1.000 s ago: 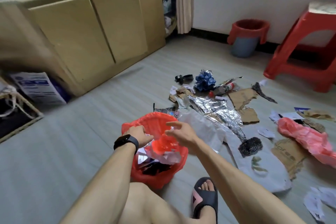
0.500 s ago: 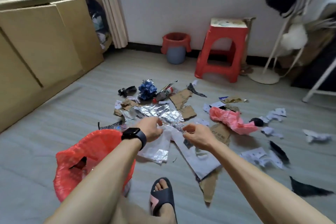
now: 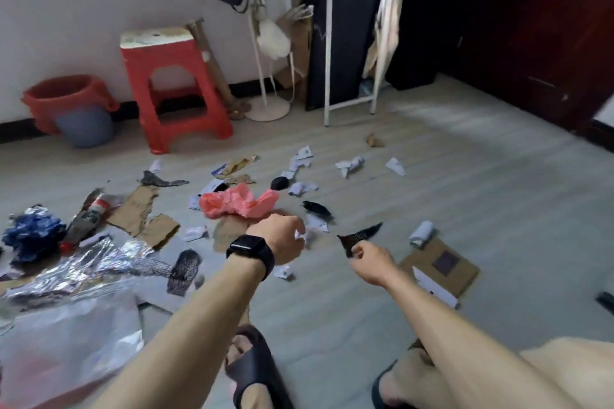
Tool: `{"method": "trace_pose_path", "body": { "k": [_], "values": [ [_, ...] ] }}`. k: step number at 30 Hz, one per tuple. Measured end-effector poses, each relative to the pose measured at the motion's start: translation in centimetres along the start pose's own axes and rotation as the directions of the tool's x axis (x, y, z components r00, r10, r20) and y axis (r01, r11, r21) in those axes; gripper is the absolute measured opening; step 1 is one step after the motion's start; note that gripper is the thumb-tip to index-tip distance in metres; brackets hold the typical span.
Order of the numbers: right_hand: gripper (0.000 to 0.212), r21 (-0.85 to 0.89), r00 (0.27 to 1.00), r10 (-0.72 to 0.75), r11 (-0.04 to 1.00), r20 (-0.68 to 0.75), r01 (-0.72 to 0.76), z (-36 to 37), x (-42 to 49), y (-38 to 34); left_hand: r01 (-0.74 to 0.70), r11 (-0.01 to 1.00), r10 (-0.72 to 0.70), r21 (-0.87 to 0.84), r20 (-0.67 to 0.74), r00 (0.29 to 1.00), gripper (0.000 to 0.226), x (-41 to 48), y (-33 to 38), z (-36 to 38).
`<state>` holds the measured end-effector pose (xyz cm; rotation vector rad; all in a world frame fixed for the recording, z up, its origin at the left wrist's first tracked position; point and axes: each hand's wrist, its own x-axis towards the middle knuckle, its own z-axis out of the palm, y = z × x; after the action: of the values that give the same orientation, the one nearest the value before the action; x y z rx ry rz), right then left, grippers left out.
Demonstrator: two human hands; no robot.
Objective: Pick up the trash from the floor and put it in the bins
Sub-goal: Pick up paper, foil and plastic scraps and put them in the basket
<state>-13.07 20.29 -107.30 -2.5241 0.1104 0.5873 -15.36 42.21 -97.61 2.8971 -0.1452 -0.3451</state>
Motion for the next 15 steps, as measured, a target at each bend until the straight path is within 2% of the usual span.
{"method": "trace_pose_path", "body": {
  "k": [6, 15],
  "values": [
    [0.051, -0.023, 0.978, 0.208, 0.978, 0.023, -0.207, -0.3, 1.1, 9.2, -0.103, 0.994, 0.106, -0.026, 0.171, 0.98, 0.032, 3.8, 5.8, 7.6],
    [0.051, -0.058, 0.935, 0.35, 0.934, -0.051, -0.353, 0.6, 7.1, 16.5, -0.086, 0.996, 0.09, -0.026, 0.372, 0.924, 0.036, 12.4, 6.1, 16.3]
  ]
}}
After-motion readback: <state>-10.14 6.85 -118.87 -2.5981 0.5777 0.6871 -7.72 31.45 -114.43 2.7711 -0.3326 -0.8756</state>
